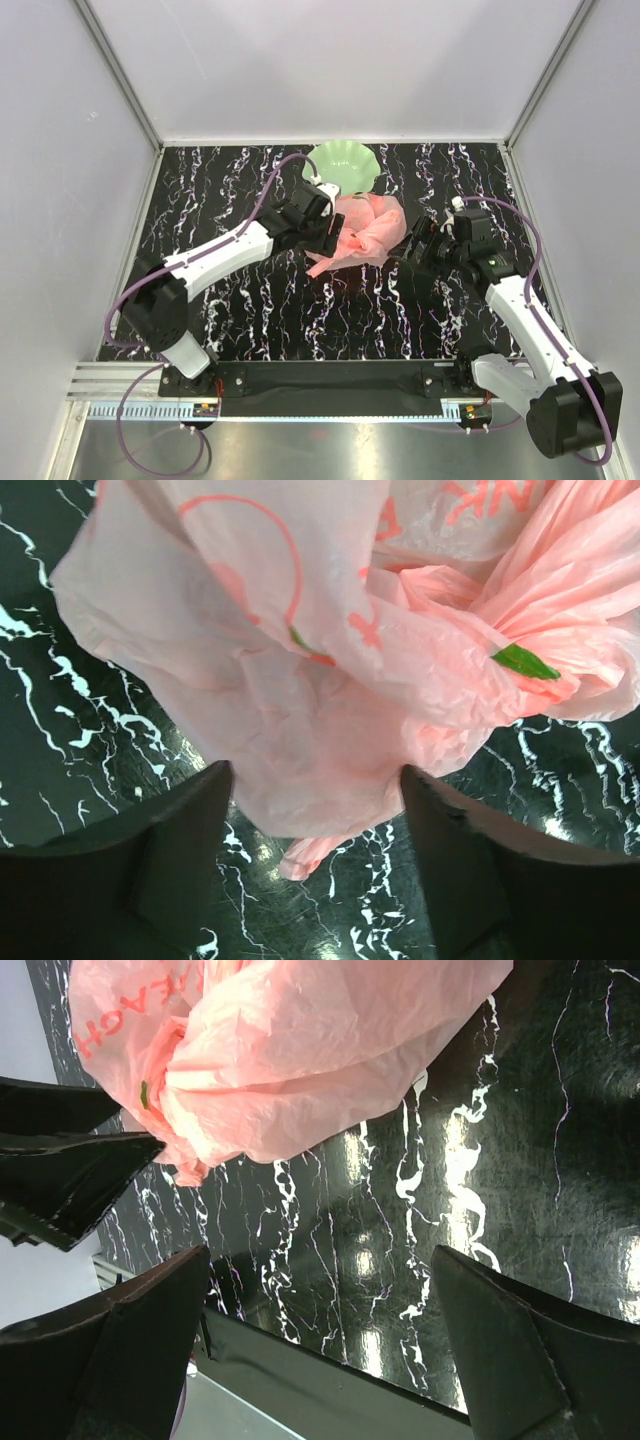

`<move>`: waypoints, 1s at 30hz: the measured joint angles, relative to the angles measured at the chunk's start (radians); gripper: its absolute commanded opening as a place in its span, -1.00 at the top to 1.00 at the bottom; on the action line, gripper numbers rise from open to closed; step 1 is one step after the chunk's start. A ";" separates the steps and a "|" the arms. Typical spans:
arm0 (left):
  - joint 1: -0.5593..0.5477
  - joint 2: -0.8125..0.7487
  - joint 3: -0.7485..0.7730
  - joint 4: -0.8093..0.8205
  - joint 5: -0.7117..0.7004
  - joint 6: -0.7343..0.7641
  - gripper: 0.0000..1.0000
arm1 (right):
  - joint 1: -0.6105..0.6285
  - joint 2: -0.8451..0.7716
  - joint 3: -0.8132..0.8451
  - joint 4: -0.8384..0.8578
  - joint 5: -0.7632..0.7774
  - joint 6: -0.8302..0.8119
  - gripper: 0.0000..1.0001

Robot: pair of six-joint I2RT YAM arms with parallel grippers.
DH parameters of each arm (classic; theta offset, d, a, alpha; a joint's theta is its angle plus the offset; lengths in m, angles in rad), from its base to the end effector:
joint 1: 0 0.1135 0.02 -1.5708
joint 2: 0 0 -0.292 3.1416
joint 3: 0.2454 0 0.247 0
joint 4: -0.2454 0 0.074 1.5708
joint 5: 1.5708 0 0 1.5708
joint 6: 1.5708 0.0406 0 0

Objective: Untie the knot of the plastic bag and take out the fruit

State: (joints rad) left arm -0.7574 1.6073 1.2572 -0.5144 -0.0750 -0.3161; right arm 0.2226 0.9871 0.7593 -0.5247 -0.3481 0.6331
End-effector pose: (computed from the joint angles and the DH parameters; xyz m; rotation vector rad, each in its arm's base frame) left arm 0.2568 -0.2387 0.2924 0.5074 2.4181 -0.3860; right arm 0.1802 0.0550 0.2848 0.3113 2.3968 0.8191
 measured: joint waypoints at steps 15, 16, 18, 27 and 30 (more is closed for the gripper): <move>0.000 0.007 -0.031 0.086 0.081 -0.001 1.00 | 0.019 0.095 0.000 0.104 -0.001 0.010 -0.99; 0.000 -0.005 -0.044 0.098 0.091 -0.008 1.00 | 0.026 0.114 0.000 0.120 0.000 0.013 -1.00; 0.000 -0.029 -0.069 0.118 0.105 -0.023 1.00 | 0.046 0.161 0.008 0.145 0.006 0.025 -0.98; 0.000 -0.069 -0.096 0.169 0.134 -0.055 1.00 | 0.079 0.249 0.018 0.322 0.034 0.168 -0.63; 0.000 -0.069 -0.121 0.179 0.144 -0.063 1.00 | 0.080 0.261 0.004 0.403 0.040 0.219 -0.41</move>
State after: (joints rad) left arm -0.7574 1.5383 1.1362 -0.3355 0.0692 -0.3786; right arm 0.3023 1.2476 0.7631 -0.1215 -0.3084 0.8516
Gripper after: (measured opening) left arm 0.008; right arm 0.759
